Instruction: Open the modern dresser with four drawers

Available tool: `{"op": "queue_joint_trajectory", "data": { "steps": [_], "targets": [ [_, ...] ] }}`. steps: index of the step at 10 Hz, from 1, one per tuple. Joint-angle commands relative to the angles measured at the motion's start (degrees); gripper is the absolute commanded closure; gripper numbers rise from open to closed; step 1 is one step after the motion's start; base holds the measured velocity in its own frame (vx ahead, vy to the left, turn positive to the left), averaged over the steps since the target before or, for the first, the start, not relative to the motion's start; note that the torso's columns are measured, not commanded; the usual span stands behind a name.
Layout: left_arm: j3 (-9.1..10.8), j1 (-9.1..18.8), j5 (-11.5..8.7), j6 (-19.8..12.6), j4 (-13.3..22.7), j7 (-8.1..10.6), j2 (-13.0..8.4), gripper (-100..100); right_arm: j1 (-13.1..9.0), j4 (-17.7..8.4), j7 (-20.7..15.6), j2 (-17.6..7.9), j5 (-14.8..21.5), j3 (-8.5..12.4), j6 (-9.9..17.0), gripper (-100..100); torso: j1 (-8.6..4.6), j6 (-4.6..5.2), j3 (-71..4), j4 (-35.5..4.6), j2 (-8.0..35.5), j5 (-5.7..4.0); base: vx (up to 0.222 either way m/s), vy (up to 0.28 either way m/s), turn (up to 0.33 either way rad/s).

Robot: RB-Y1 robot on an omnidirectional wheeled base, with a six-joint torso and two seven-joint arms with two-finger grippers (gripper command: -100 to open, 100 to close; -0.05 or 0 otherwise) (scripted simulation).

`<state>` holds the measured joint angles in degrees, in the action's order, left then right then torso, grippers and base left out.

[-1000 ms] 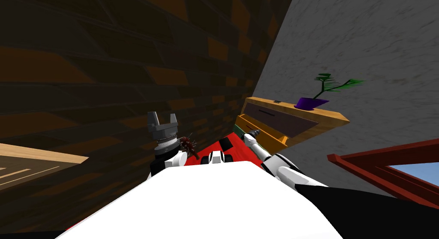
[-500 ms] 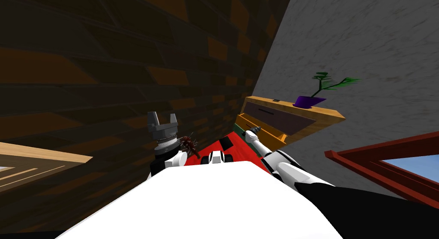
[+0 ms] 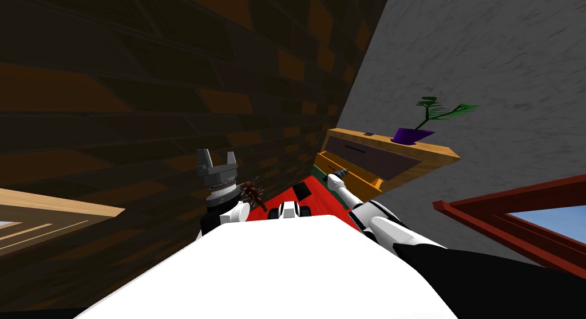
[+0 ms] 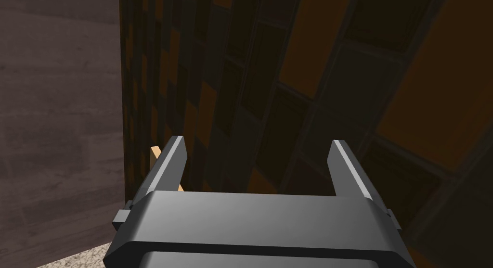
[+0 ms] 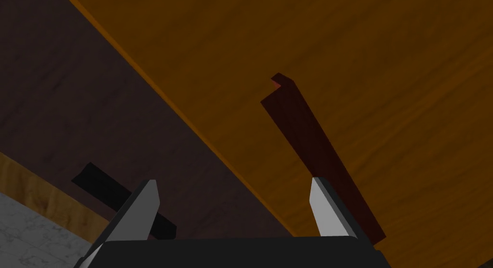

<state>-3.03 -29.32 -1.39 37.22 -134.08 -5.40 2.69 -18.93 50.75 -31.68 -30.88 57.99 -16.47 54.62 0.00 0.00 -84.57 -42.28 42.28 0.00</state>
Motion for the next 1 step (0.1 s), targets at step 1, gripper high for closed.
{"op": "queue_joint_trajectory", "data": {
  "steps": [1],
  "targets": [
    [0.00,0.00,0.00,0.00,0.00,0.00,0.00,0,0.00,0.00,0.00,0.00,0.00,0.00,0.00,0,0.01,0.00,0.01,0.00,0.01,0.00,0.000,0.000,0.000]
  ]
}}
